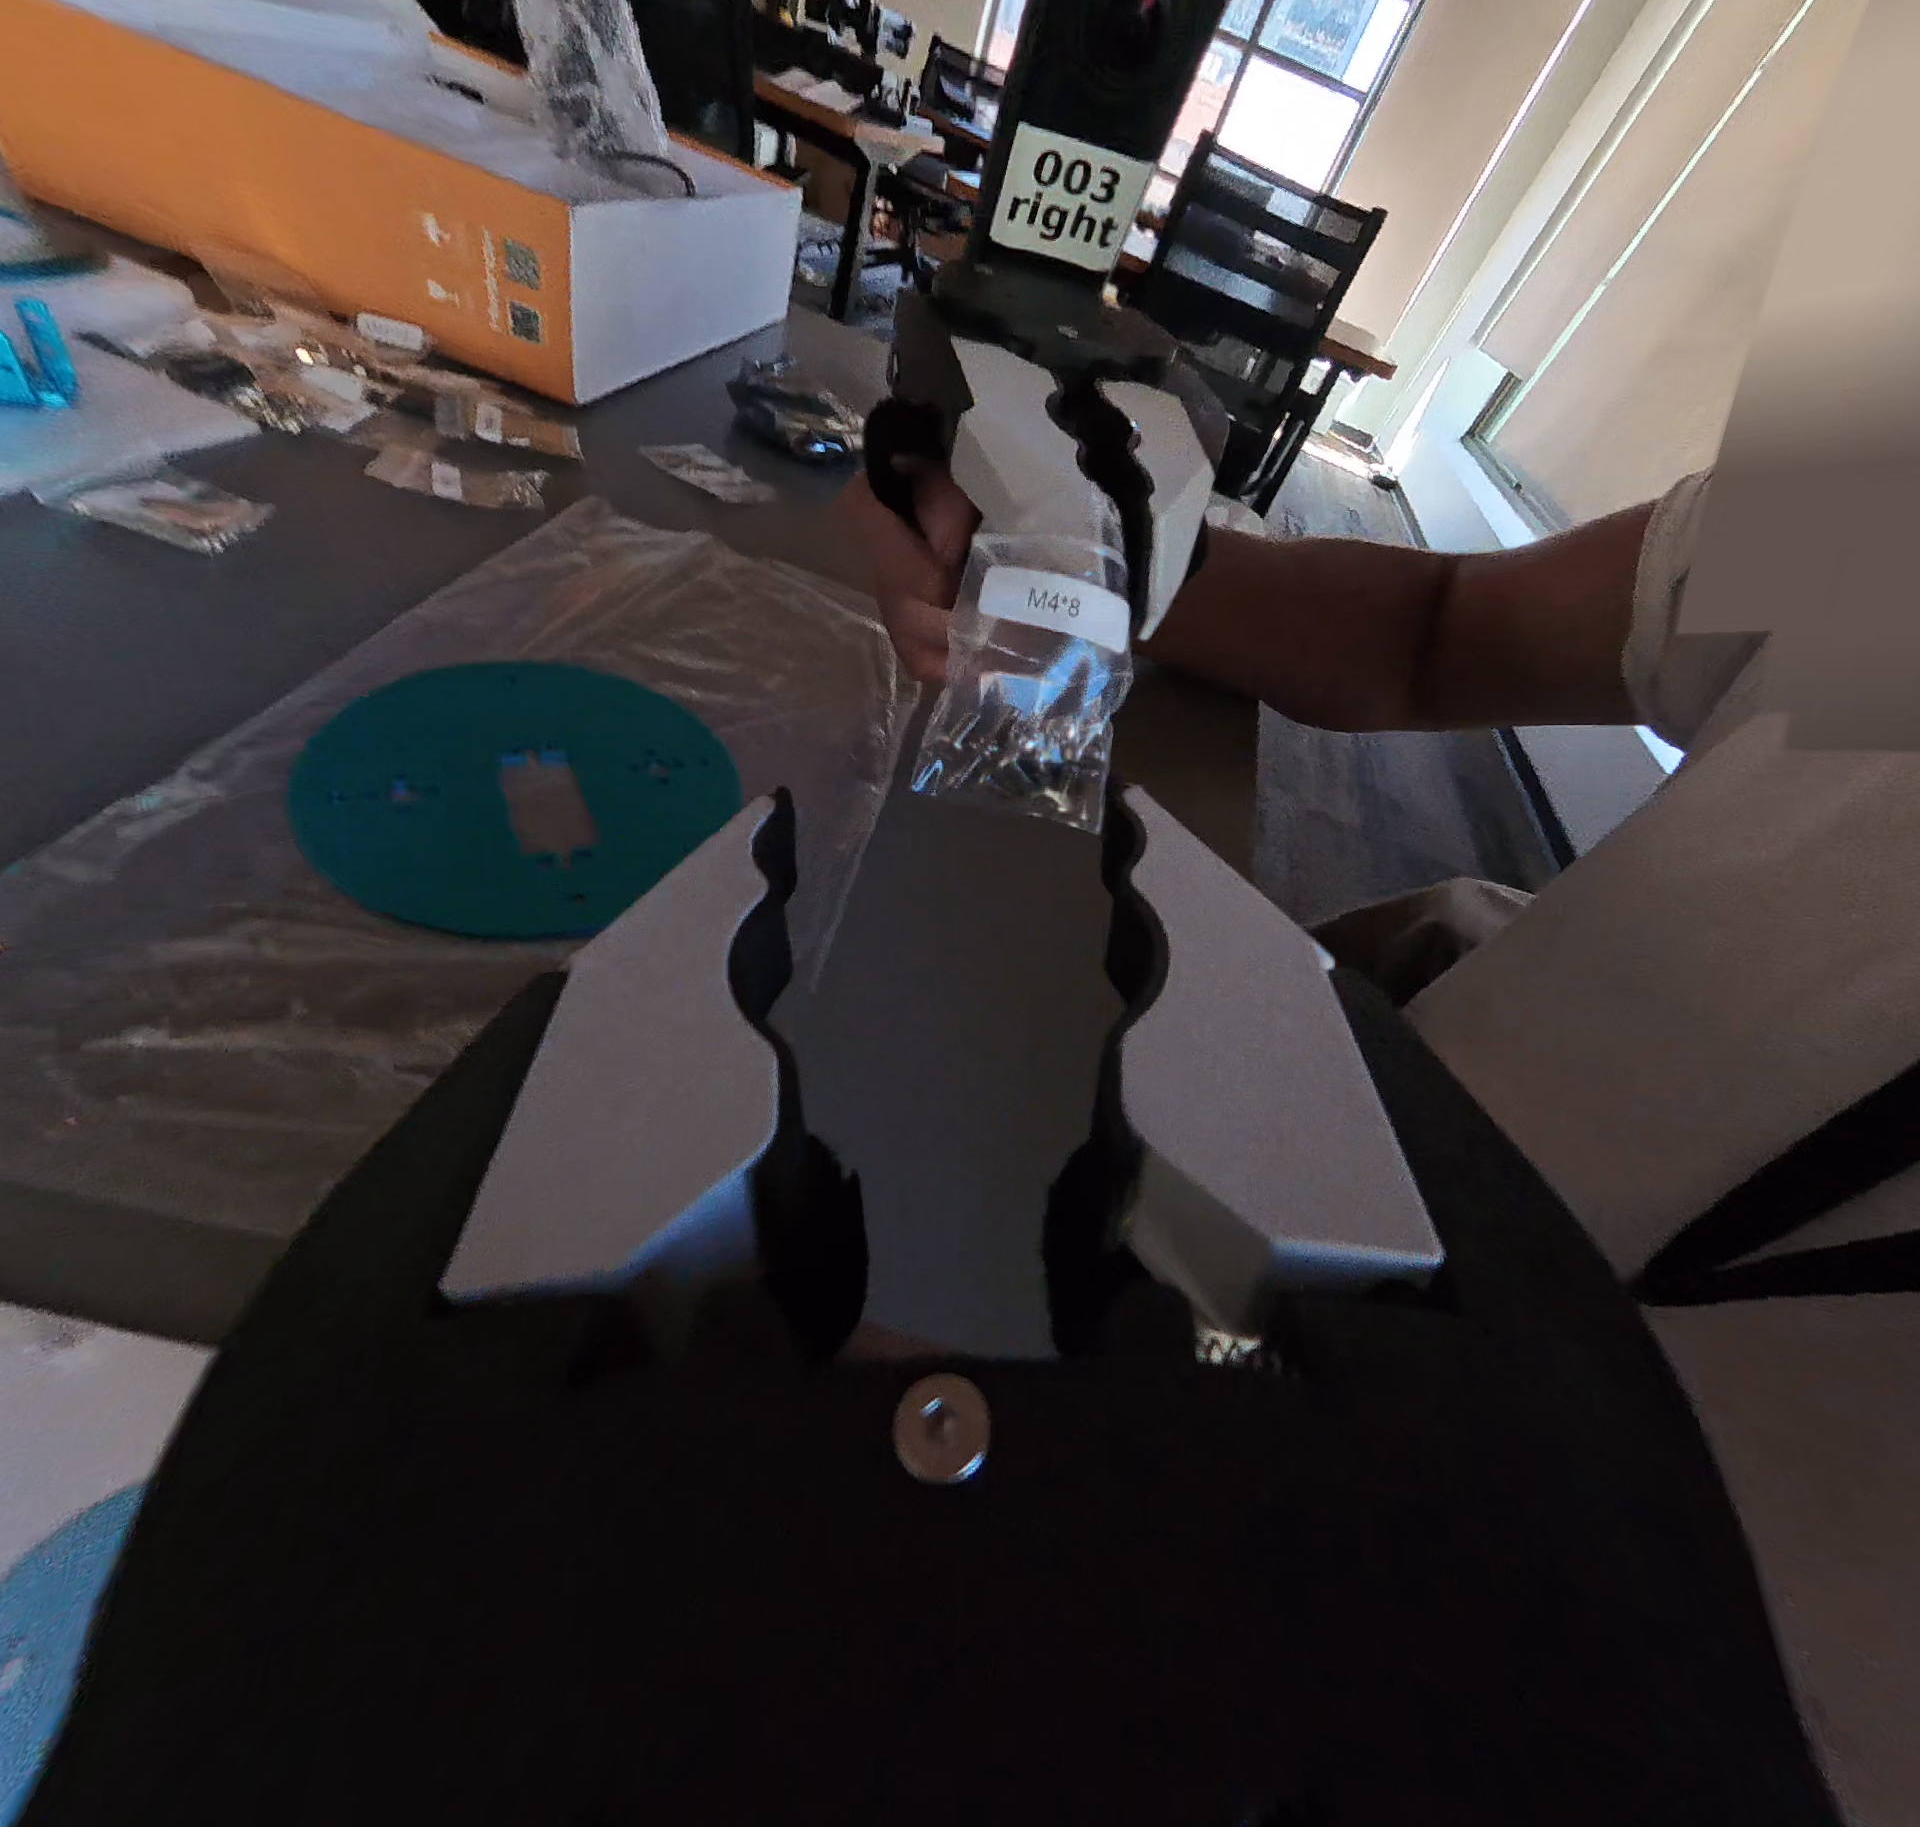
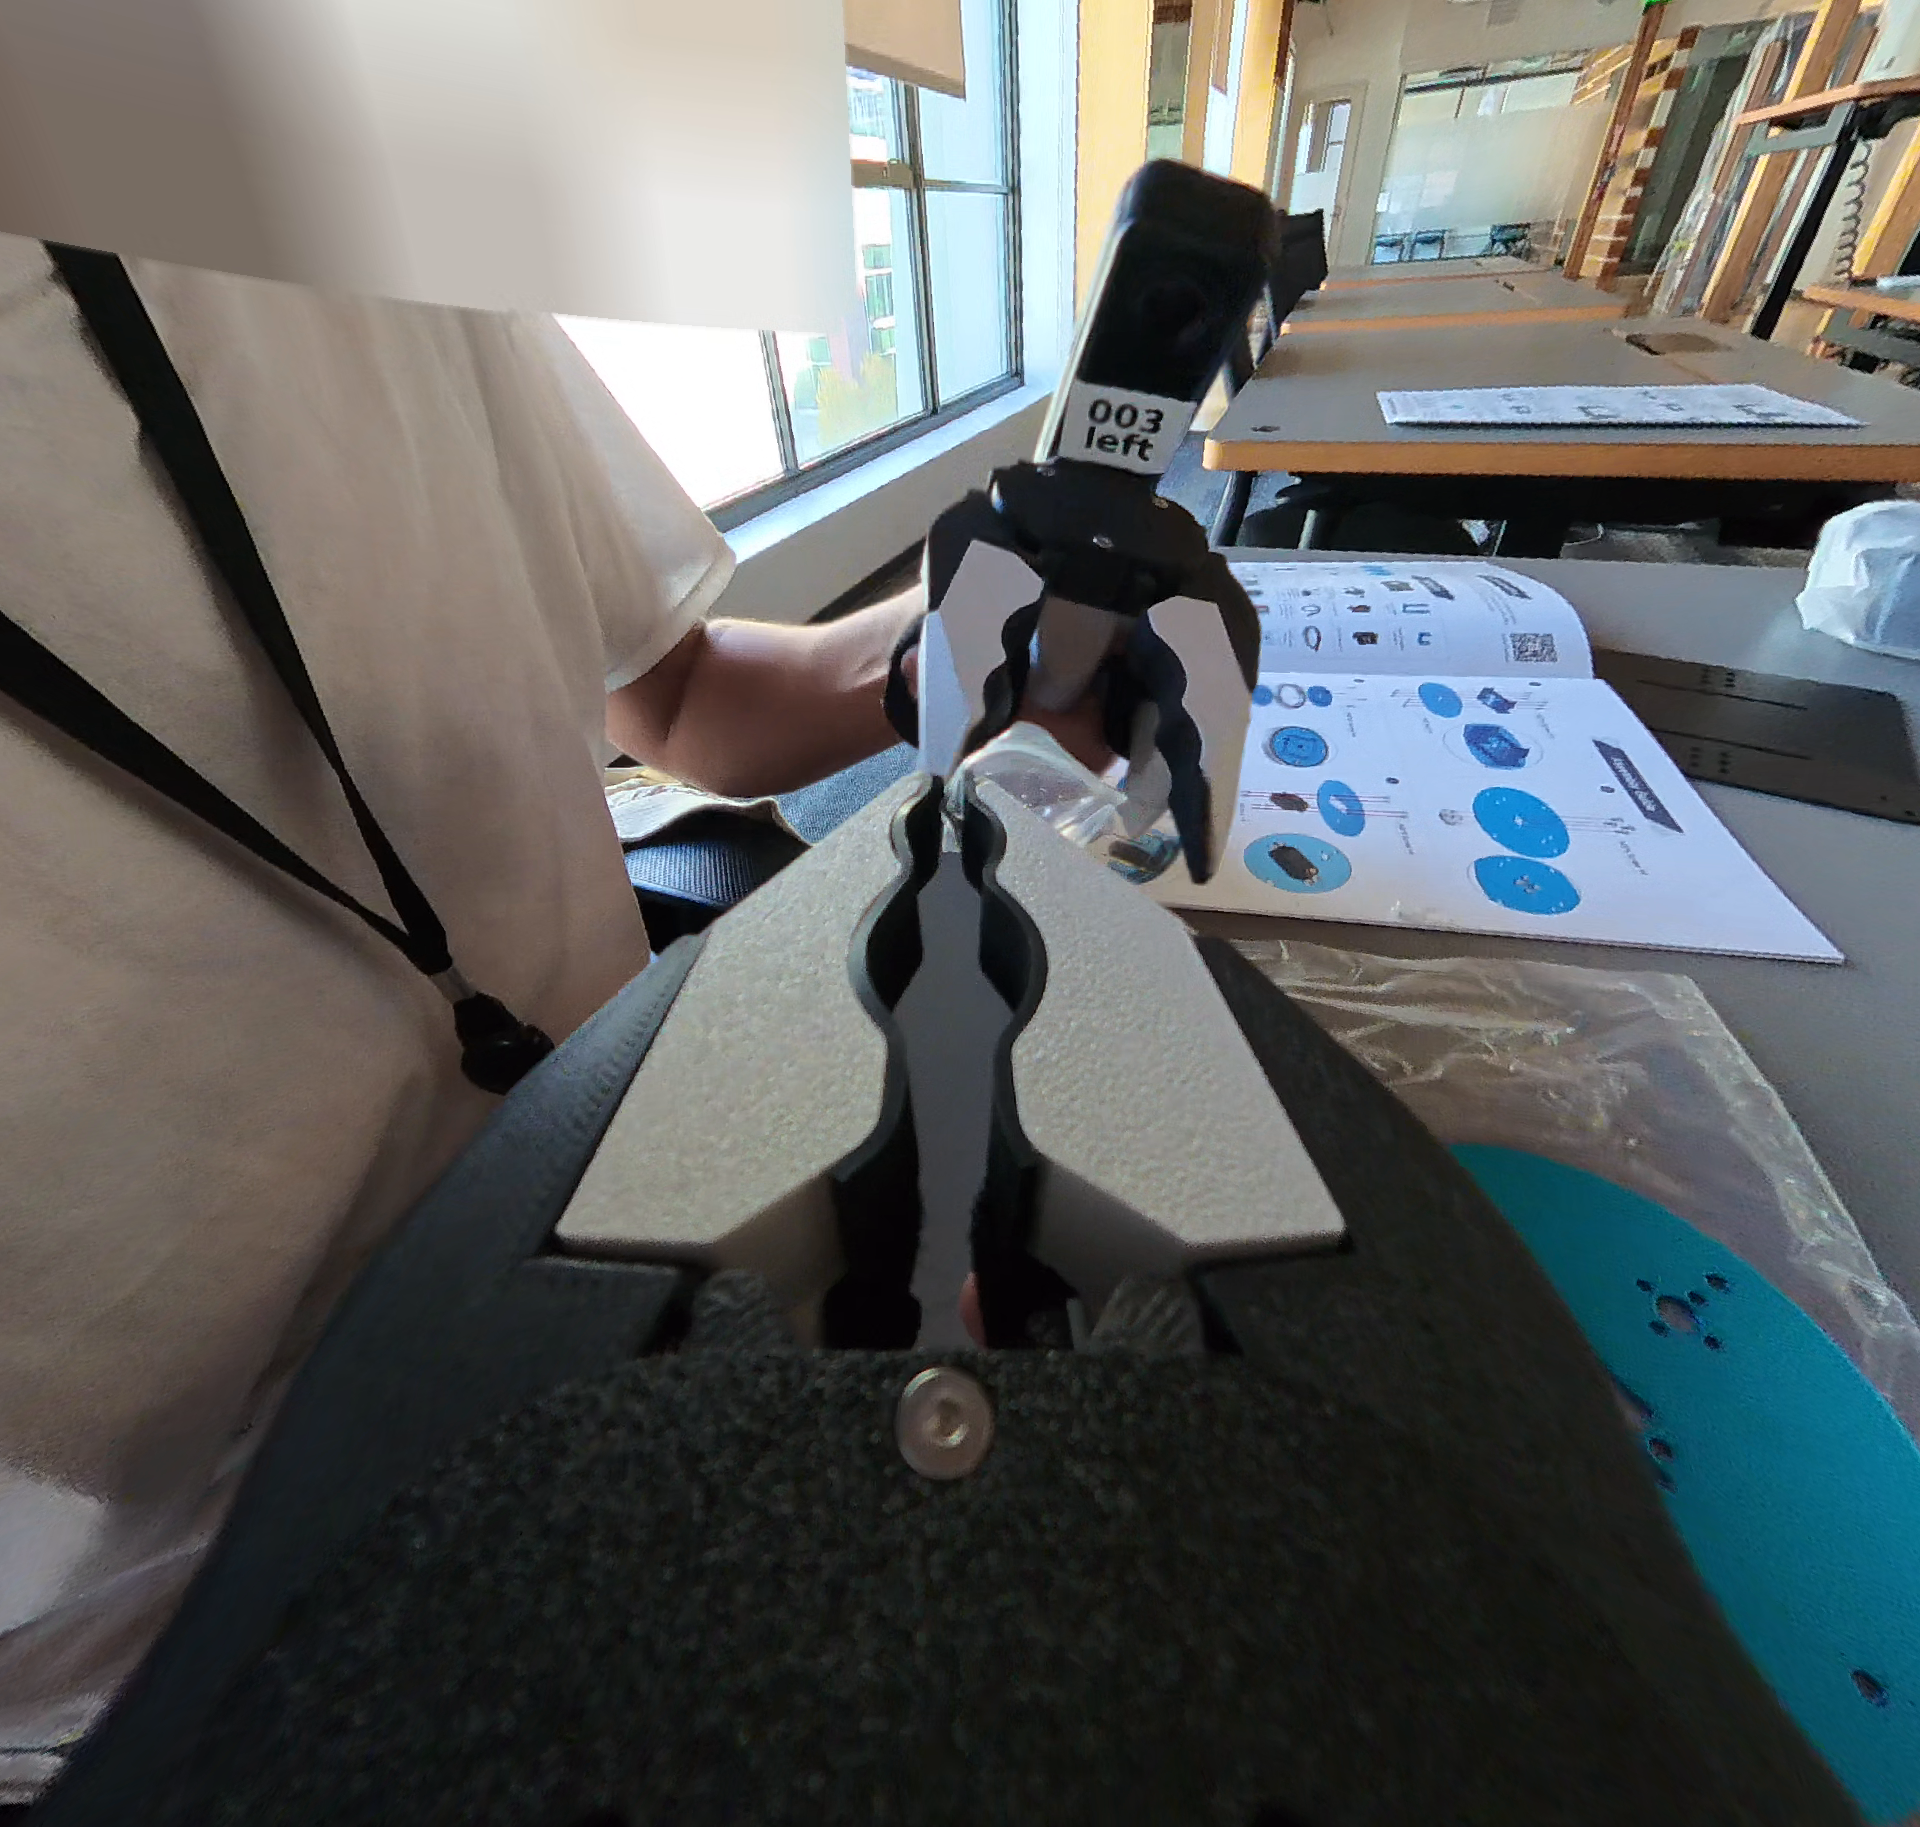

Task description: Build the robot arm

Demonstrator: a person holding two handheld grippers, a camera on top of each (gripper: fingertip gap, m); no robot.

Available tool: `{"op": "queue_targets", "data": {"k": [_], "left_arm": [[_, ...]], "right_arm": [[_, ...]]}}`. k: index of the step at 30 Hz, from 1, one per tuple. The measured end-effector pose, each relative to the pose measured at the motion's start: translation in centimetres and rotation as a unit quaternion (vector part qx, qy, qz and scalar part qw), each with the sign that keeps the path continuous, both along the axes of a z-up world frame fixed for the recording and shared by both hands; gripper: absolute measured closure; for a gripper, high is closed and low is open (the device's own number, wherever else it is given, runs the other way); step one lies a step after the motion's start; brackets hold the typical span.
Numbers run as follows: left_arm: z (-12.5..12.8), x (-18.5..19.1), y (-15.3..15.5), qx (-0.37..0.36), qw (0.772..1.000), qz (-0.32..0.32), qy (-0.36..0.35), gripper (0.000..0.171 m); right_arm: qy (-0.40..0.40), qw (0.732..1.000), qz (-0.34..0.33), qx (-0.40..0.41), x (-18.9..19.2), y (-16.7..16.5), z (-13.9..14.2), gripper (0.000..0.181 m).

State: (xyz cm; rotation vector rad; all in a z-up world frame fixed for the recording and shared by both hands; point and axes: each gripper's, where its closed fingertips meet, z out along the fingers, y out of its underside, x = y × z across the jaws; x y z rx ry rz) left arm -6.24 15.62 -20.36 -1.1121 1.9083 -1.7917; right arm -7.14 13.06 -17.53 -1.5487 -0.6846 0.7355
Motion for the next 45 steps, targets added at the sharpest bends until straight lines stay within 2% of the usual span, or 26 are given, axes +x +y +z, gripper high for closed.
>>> {"op": "queue_targets", "data": {"k": [3, 7, 9, 10, 15, 19, 21, 23, 25, 27, 29, 31, 36, 40, 43, 45], "left_arm": [[0.2, 0.2, -1.5, 0.046, 0.998, -0.010, -0.049, 0.112], [-0.7, 1.4, -1.9, 0.106, 0.993, 0.014, -0.057, 0.114], [-1.1, 1.5, -2.0, 0.114, 0.992, 0.009, -0.056, 0.130], [-1.2, 1.5, -2.0, 0.118, 0.991, 0.010, -0.058, 0.133], [-1.5, 1.0, -1.3, 0.139, 0.987, 0.023, -0.071, 0.137], [-2.3, 0.7, -1.1, 0.130, 0.990, 0.033, -0.054, 0.136], [-2.2, 0.5, -1.1, 0.080, 0.996, 0.032, -0.033, 0.135], [-1.3, 0.2, -1.1, -0.009, 1.000, 0.022, -0.009, 0.133], [0.7, -0.2, -1.0, -0.144, 0.989, 0.020, -0.007, 0.134], [2.4, -0.7, -0.6, -0.229, 0.973, 0.031, -0.027, 0.134], [2.9, -0.3, -0.1, -0.241, 0.967, 0.072, -0.040, 0.134], [3.5, 0.1, -0.4, -0.277, 0.957, 0.080, -0.030, 0.134], [4.5, 2.3, -1.0, -0.401, 0.915, 0.025, 0.046, 0.133], [5.2, 3.2, -3.0, -0.410, 0.909, -0.046, 0.063, 0.133], [5.2, 4.6, -2.5, -0.446, 0.892, -0.034, 0.071, 0.136], [4.9, 5.0, -2.6, -0.459, 0.883, -0.048, 0.084, 0.149]], "right_arm": [[-0.003, 1.000, -0.007, 0.001, 0.4, 0.0, 0.0, 0.180], [0.002, 1.000, 0.001, -0.007, 0.5, -0.1, 0.0, 0.180], [-0.001, 1.000, 0.000, -0.013, 0.6, -0.1, -0.3, 0.180], [-0.004, 1.000, 0.001, -0.016, 0.7, -0.1, -0.4, 0.180], [-0.016, 0.999, 0.005, -0.047, 1.1, -0.1, -1.7, 0.180], [-0.034, 0.998, 0.004, -0.059, 1.1, 0.1, -2.4, 0.180], [-0.049, 0.998, -0.001, -0.047, 1.2, 0.1, -2.3, 0.181], [-0.066, 0.997, -0.018, -0.024, 1.5, 0.1, -1.7, 0.181], [-0.073, 0.997, -0.029, -0.001, 1.7, 0.0, -0.8, 0.181], [-0.072, 0.996, -0.041, 0.016, 2.1, -0.1, 0.2, 0.181], [-0.072, 0.995, -0.053, 0.036, 2.5, -0.3, 1.3, 0.181], [-0.071, 0.995, -0.053, 0.049, 2.8, -0.7, 2.1, 0.181], [-0.057, 0.995, -0.033, 0.073, 3.9, -1.7, 3.0, 0.181], [-0.058, 0.993, -0.037, 0.093, 4.4, -2.0, 2.8, 0.181], [-0.060, 0.993, -0.032, 0.096, 4.3, -2.4, 3.1, 0.181], [-0.068, 0.992, -0.038, 0.095, 4.6, -2.4, 3.0, 0.181]]}}
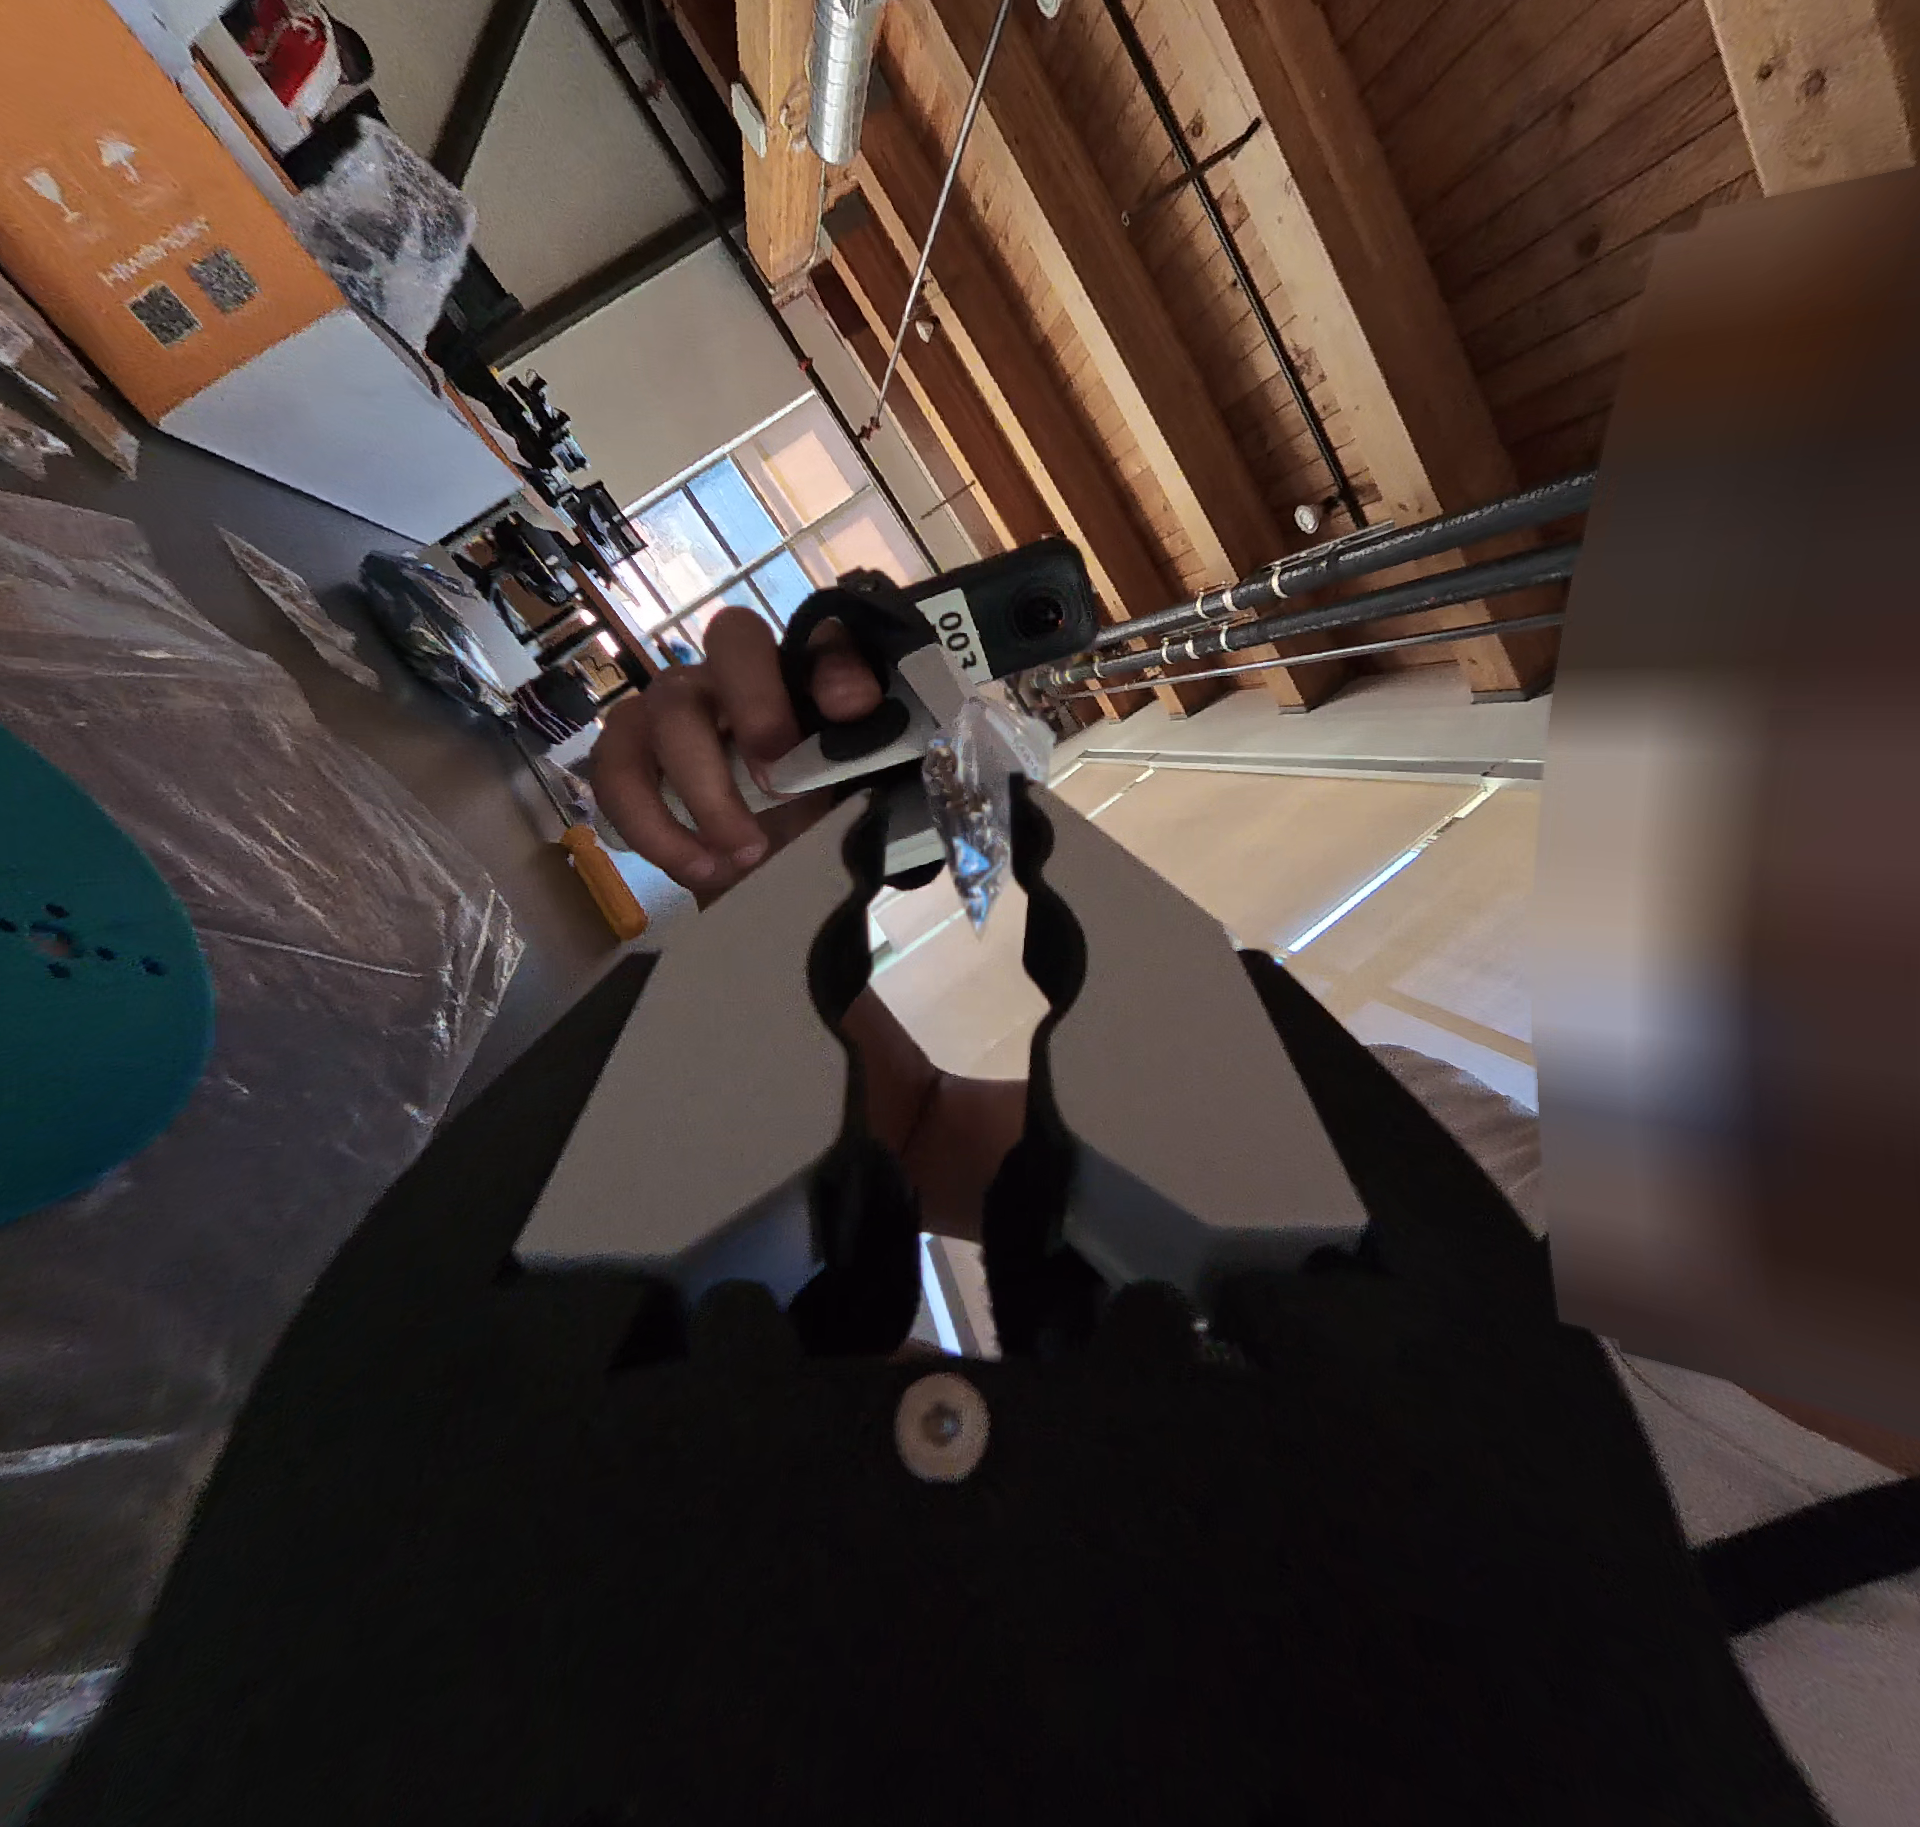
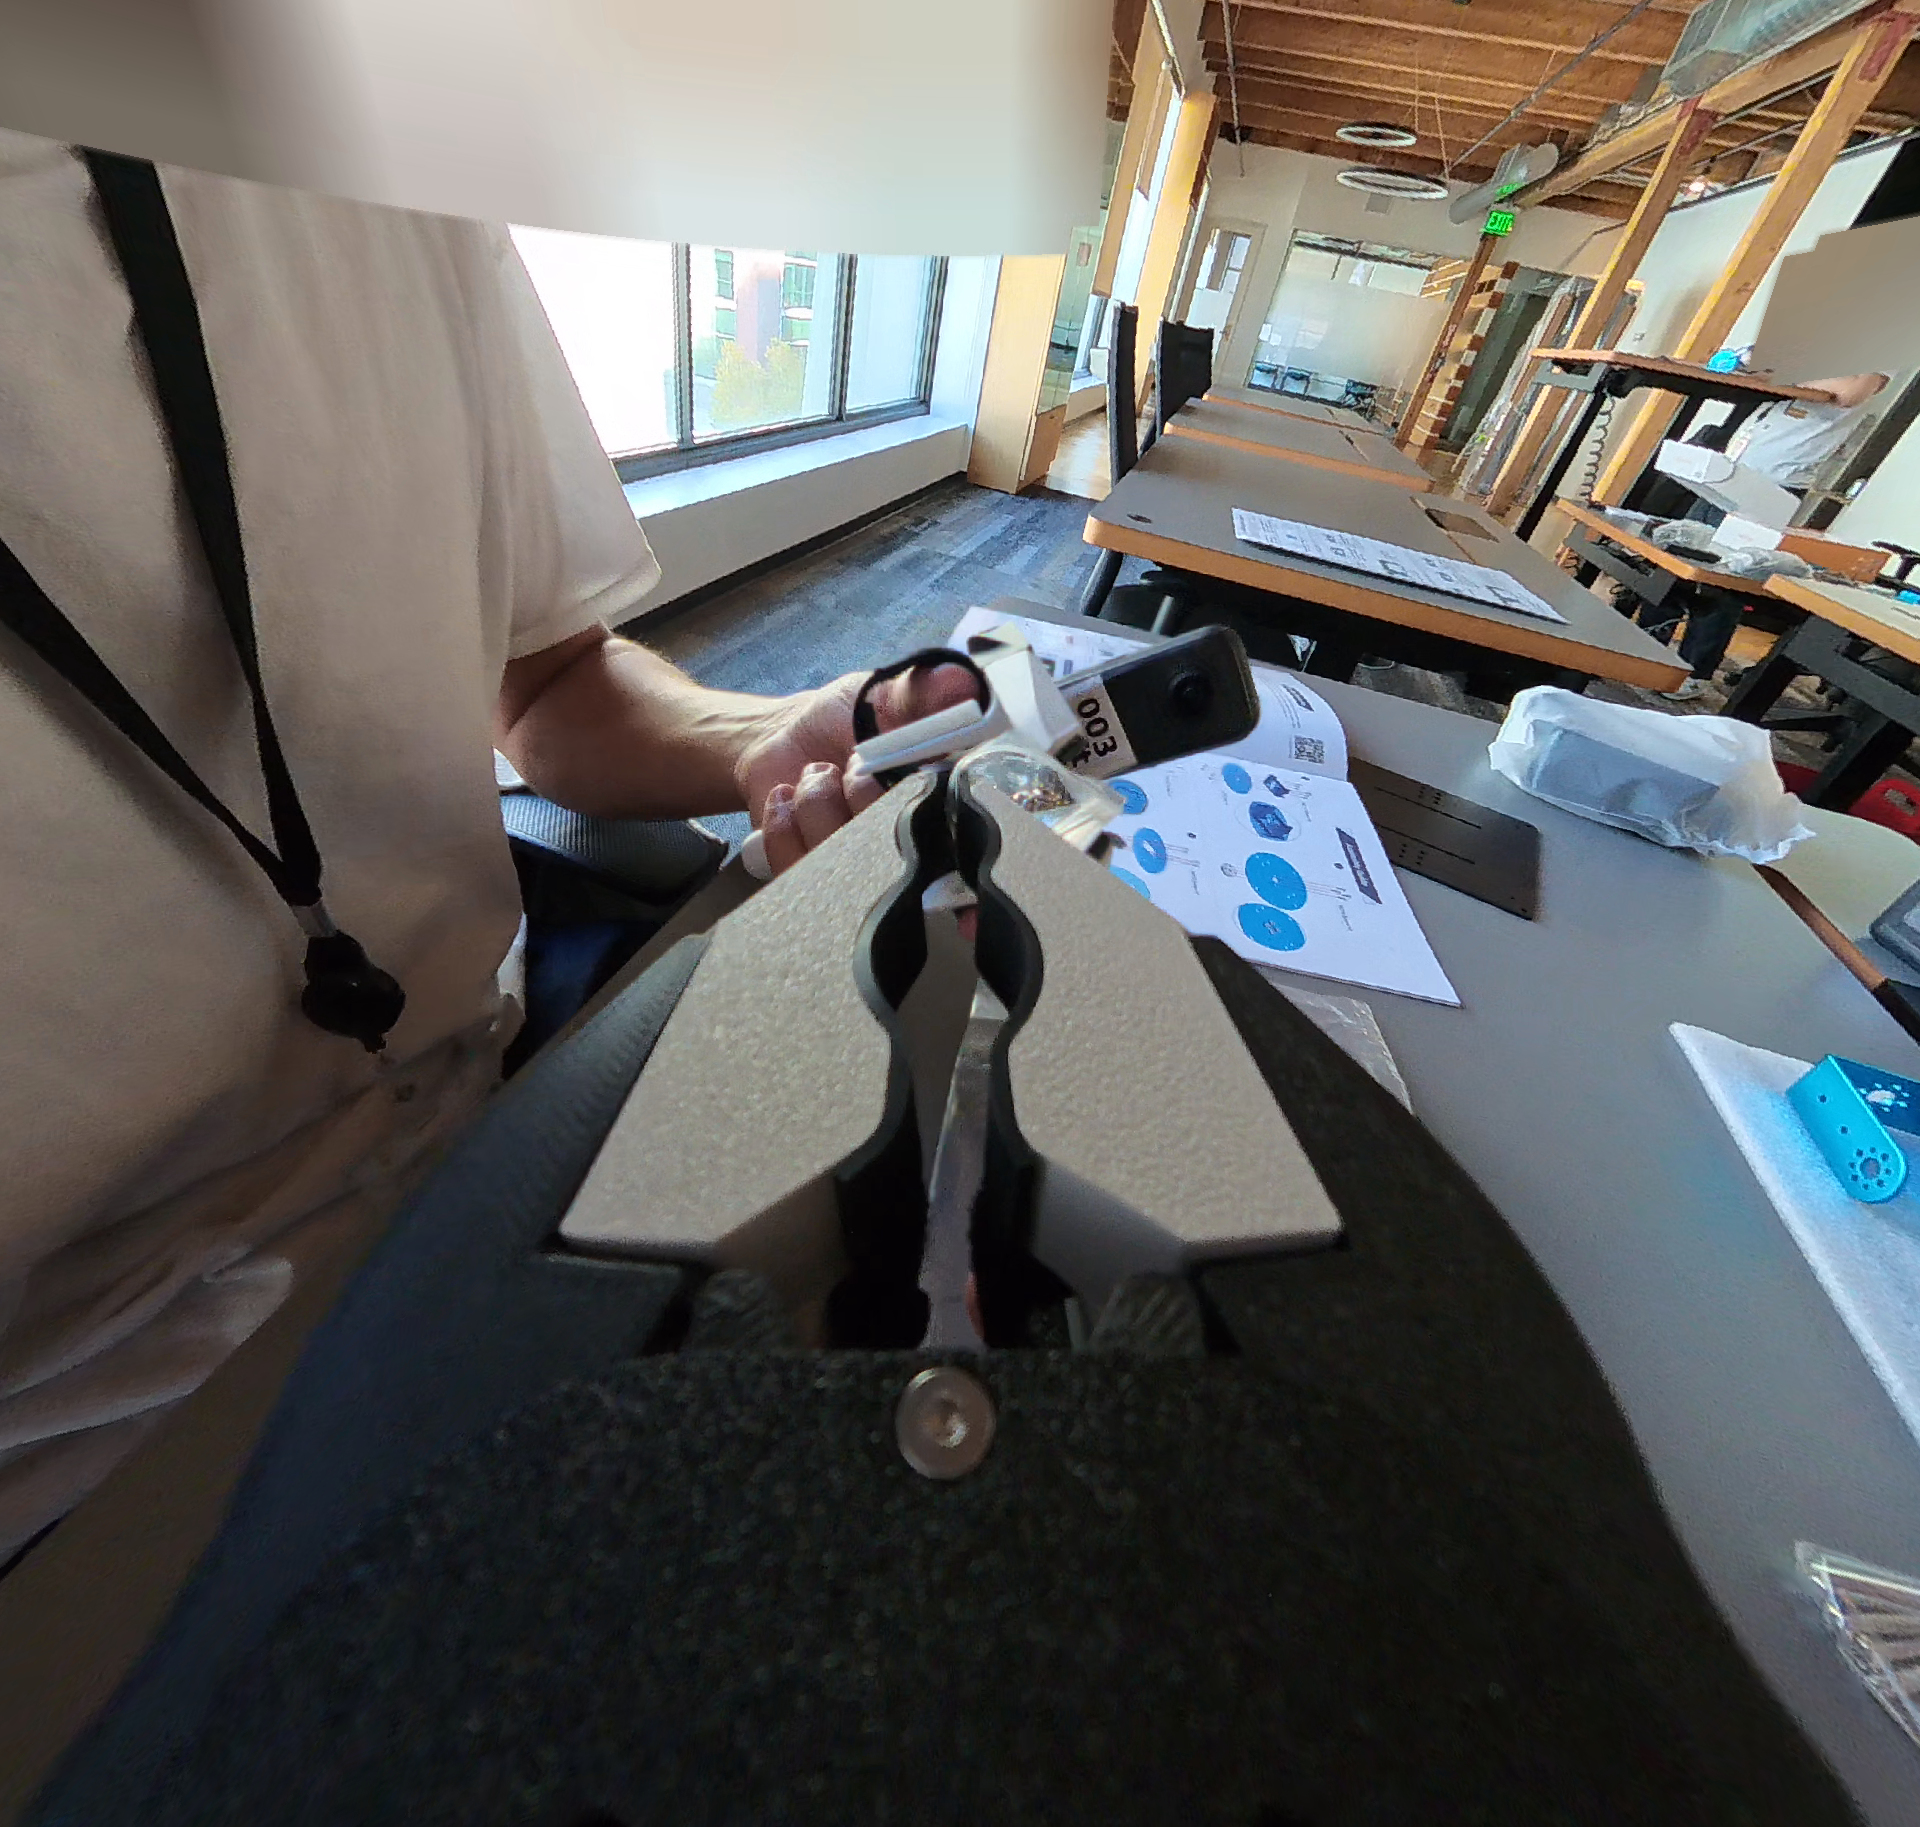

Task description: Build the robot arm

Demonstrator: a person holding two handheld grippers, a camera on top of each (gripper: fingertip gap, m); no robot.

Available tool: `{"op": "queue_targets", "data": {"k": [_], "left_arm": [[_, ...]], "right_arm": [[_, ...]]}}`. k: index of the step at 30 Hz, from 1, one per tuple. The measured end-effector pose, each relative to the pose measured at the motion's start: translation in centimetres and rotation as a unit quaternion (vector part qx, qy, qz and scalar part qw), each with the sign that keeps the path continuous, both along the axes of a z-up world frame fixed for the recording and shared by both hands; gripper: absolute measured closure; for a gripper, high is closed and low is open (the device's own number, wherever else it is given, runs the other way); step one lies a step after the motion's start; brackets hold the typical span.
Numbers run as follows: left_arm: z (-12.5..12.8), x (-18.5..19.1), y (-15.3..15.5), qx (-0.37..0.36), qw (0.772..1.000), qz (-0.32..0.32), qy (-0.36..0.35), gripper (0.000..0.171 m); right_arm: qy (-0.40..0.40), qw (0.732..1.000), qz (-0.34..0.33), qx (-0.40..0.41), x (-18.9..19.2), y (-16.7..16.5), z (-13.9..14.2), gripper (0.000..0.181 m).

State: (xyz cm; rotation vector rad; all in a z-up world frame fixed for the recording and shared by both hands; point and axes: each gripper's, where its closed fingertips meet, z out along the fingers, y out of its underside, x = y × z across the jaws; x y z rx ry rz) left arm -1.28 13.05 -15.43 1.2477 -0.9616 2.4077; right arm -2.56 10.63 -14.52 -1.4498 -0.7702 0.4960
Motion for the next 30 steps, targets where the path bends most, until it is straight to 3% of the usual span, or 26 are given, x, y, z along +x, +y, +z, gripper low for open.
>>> {"op": "queue_targets", "data": {"k": [7, 15, 22, 30], "left_arm": [[-0.9, 0.9, -0.8, 0.071, 0.997, -0.021, 0.004, 0.168], [-3.1, 4.6, -0.6, 0.207, 0.975, -0.083, 0.021, 0.168], [-4.0, 7.1, -1.4, 0.292, 0.951, -0.104, -0.014, 0.169], [-3.2, 8.2, -1.1, 0.255, 0.961, -0.103, -0.039, 0.169]], "right_arm": [[-0.015, 1.000, -0.014, -0.016, 1.7, -0.4, -1.1, 0.181], [-0.022, 0.997, -0.043, -0.065, 5.4, -0.2, -3.9, 0.181], [-0.004, 0.990, -0.087, -0.108, 7.7, -1.0, -5.8, 0.171], [-0.041, 0.987, -0.144, -0.063, 9.2, -0.8, -4.9, 0.153]]}}
